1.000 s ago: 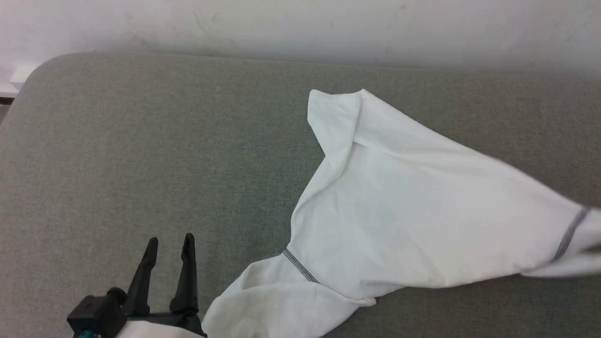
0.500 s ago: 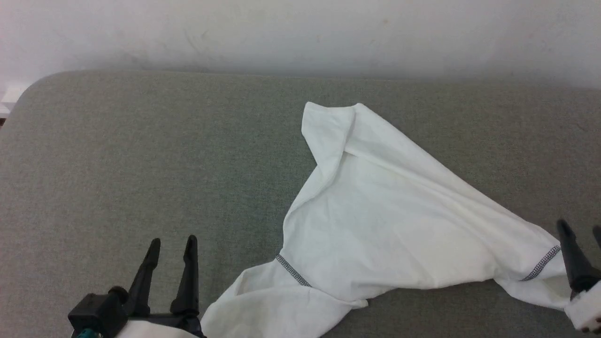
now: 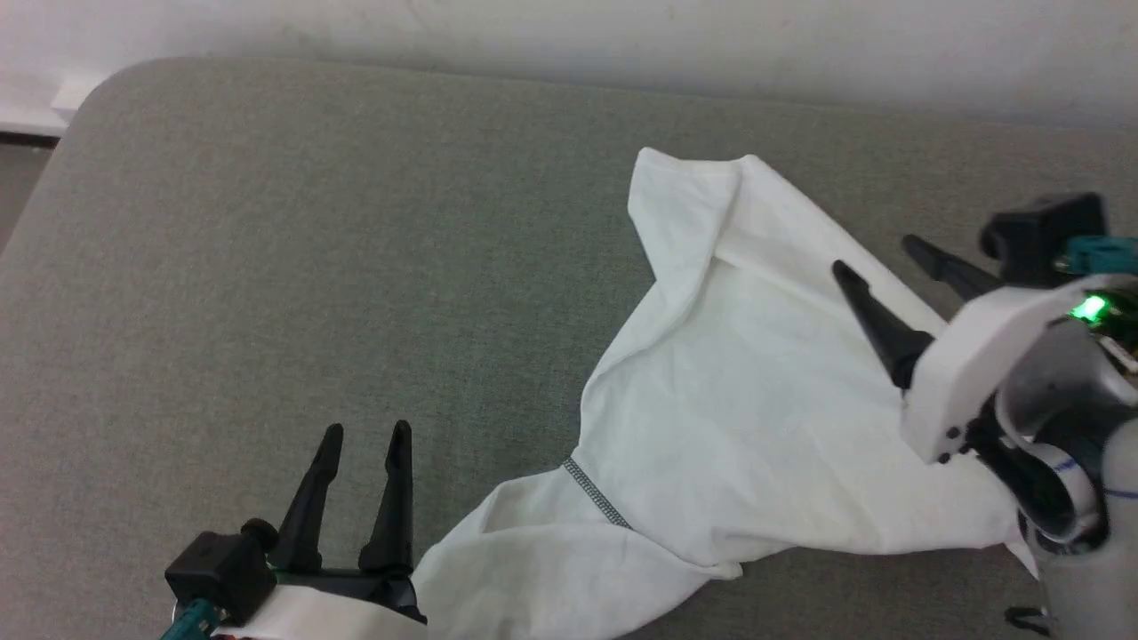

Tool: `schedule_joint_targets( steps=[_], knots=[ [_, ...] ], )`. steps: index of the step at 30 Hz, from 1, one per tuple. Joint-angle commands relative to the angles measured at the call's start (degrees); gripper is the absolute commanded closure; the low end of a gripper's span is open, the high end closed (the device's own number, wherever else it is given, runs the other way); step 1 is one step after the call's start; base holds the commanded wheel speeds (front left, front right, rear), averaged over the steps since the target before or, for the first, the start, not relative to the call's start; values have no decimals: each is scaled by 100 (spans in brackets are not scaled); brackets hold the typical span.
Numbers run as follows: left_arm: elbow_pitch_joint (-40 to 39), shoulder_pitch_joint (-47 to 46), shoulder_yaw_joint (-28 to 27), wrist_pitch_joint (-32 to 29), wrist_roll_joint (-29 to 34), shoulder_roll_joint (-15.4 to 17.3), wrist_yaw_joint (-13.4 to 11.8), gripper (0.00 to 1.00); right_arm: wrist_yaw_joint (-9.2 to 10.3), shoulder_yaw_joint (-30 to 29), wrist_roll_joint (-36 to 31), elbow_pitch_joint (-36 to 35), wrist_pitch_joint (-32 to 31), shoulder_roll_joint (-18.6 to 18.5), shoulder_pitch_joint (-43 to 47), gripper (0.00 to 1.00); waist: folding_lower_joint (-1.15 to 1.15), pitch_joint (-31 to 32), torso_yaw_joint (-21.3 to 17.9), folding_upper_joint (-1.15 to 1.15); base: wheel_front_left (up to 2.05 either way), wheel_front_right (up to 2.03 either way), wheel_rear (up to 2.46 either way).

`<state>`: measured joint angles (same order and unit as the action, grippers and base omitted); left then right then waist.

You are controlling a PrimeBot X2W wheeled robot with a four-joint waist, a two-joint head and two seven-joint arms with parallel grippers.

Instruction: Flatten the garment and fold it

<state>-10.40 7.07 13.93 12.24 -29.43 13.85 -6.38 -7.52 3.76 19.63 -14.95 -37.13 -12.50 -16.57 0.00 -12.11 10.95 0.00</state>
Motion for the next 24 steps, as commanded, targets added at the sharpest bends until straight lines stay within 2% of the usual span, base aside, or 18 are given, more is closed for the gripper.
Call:
schedule_joint_targets(
  steps=[1, 8, 12, 15, 16, 18, 24],
  knots=[
    [68, -136, 14, 55, -16, -35, 70, 0, 3, 186, -32, 246, -144, -32, -232, 0, 0, -380, 393, 0, 0, 0, 0],
    [303, -403, 59, 161, -11, -139, 228, 0, 3, 1005, -294, 1819, -313, 4, -1190, 0, 0, -729, 685, 0, 0, 0, 0],
    [415, -555, 114, 191, 0, -213, 303, 0, 3, 1373, -534, 2753, -554, 76, -1438, 0, 0, -825, 770, 0, 0, 0, 0],
    [483, -652, 164, 205, 0, -259, 366, 0, 3, 1647, -660, 3238, -495, 72, -1578, 0, 0, -865, 831, 0, 0, 0, 0],
    [506, -674, 169, 209, -2, -267, 382, 0, 3, 1697, -677, 3369, -422, 81, -1615, 27, 0, -870, 843, 0, 0, 0, 0],
    [545, -700, 167, 218, -9, -278, 409, 0, 3, 1722, -703, 3590, -224, 109, -1691, 100, 0, -876, 866, 0, 0, 0, 0],
    [610, -709, 143, 238, -29, -303, 467, 0, 3, 1690, -683, 3737, 329, 123, -2198, 100, 0, -863, 949, 0, 0, 0, 0]
  ],
)
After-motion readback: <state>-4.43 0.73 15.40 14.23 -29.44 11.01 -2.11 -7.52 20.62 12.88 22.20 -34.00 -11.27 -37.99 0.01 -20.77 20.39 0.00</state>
